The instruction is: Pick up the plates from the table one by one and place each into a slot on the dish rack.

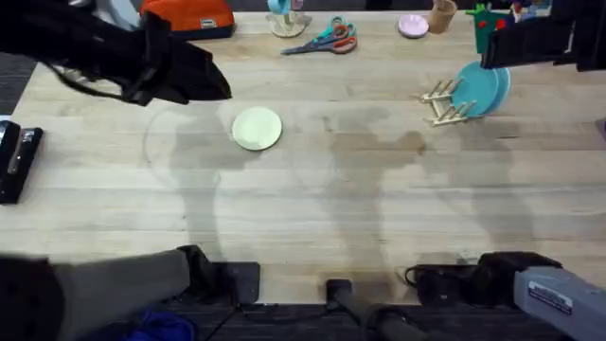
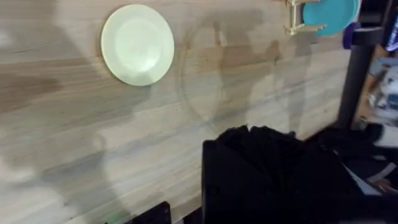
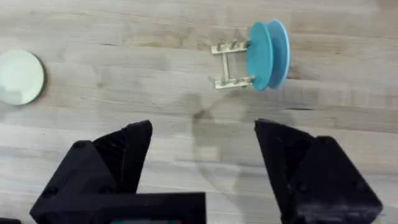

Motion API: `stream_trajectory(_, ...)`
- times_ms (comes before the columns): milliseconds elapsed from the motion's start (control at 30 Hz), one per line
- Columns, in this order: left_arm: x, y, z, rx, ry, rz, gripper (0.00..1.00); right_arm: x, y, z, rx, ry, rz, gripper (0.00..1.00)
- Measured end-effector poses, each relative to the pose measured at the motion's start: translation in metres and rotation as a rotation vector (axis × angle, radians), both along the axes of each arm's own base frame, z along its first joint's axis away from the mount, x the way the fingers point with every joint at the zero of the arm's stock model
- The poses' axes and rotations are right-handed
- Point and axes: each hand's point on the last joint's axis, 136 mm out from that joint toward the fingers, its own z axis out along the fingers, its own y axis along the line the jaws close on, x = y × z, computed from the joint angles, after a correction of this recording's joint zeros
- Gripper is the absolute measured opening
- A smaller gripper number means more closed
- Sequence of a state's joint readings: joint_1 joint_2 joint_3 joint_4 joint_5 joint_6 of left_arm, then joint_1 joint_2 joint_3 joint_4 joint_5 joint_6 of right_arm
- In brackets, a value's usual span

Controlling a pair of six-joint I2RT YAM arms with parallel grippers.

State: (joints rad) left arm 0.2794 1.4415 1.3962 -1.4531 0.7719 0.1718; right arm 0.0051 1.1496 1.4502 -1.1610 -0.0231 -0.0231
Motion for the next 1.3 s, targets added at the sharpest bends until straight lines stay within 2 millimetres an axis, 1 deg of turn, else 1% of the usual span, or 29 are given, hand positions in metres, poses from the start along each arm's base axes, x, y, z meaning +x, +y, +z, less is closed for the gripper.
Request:
stream_trajectory(233,0.025,0.002,-0.029,-0.056,0.035,-0.036,0.041,0.000,0.000,0.000,0.000,-0.001,0.000,0.995)
stream_trajectory(400,0.035,0.004,-0.046,-0.073,0.066,-0.047,0.040,0.000,0.000,0.000,0.000,0.000,0.000,0.995)
stream_trajectory(600,0.044,0.004,-0.062,-0.099,0.083,-0.066,0.040,0.000,0.000,0.000,0.000,0.000,0.000,0.995)
stream_trajectory(1000,0.049,0.005,-0.084,-0.117,0.122,-0.088,0.040,0.000,0.000,0.000,0.000,0.000,0.000,0.995)
stream_trajectory(1300,0.050,0.006,-0.097,-0.115,0.131,-0.103,0.042,0.000,0.000,0.000,0.000,0.000,0.000,0.994)
